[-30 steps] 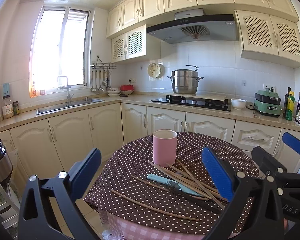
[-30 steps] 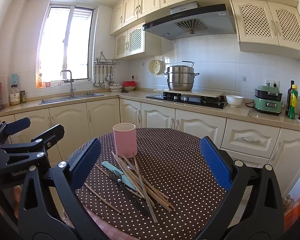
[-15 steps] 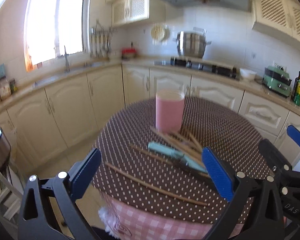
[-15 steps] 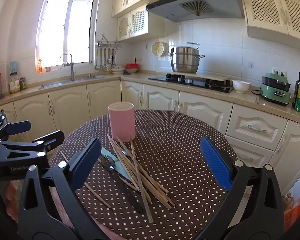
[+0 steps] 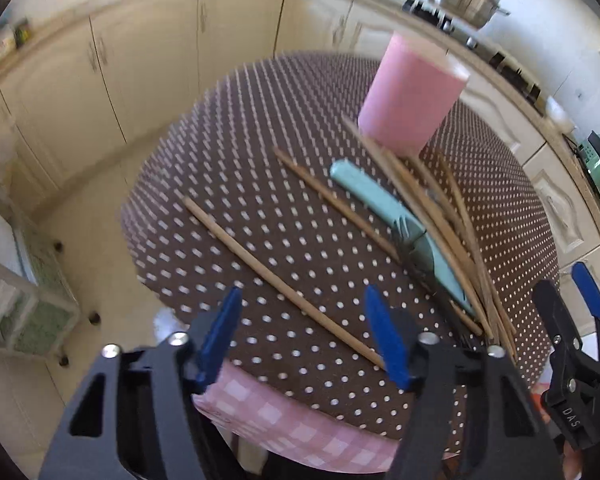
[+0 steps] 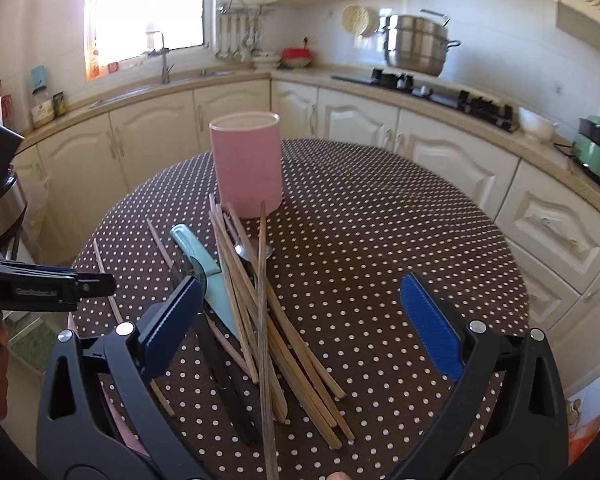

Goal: Organize utensils
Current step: 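Close the right tool on a wooden chopstick while the left tool grasps another chopstick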

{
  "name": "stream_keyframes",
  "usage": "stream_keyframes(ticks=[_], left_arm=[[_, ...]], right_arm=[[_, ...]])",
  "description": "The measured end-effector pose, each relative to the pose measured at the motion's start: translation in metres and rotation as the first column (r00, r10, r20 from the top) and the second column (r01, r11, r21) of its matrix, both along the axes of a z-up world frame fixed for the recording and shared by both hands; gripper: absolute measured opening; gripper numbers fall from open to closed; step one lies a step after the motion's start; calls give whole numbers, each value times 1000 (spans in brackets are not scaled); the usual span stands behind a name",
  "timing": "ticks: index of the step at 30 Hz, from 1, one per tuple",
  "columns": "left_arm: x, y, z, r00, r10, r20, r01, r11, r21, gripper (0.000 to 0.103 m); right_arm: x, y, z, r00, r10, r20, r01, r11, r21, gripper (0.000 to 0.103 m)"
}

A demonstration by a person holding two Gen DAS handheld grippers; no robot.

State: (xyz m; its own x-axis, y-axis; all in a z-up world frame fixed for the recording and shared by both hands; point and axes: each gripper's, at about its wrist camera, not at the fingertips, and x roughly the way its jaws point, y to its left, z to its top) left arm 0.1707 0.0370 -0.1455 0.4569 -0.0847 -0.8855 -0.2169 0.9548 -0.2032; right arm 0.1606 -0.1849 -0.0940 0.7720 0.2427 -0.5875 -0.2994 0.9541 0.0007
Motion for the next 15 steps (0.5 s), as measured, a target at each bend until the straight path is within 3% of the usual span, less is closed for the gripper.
stream_keyframes(ticks=[6,9,12,15], left_arm=[[18,3,-19,997,39,-67,-39,999,2,54],[25,3,-26,996,68,-61,-66,997,31,42],[38,4,-24,994,91,-54,-88,994,58,21],[45,8,-22,995,92,-40,-91,996,21,12]], right_arm=[[26,-4,-2,991,74,-108,-73,997,10,97],[39,-8,-1,980,108,-169,-104,994,35,97],[54,-7,-4,961,144,-234,-135,989,54,96],[64,-8,-5,945,164,-284,-154,986,58,82]])
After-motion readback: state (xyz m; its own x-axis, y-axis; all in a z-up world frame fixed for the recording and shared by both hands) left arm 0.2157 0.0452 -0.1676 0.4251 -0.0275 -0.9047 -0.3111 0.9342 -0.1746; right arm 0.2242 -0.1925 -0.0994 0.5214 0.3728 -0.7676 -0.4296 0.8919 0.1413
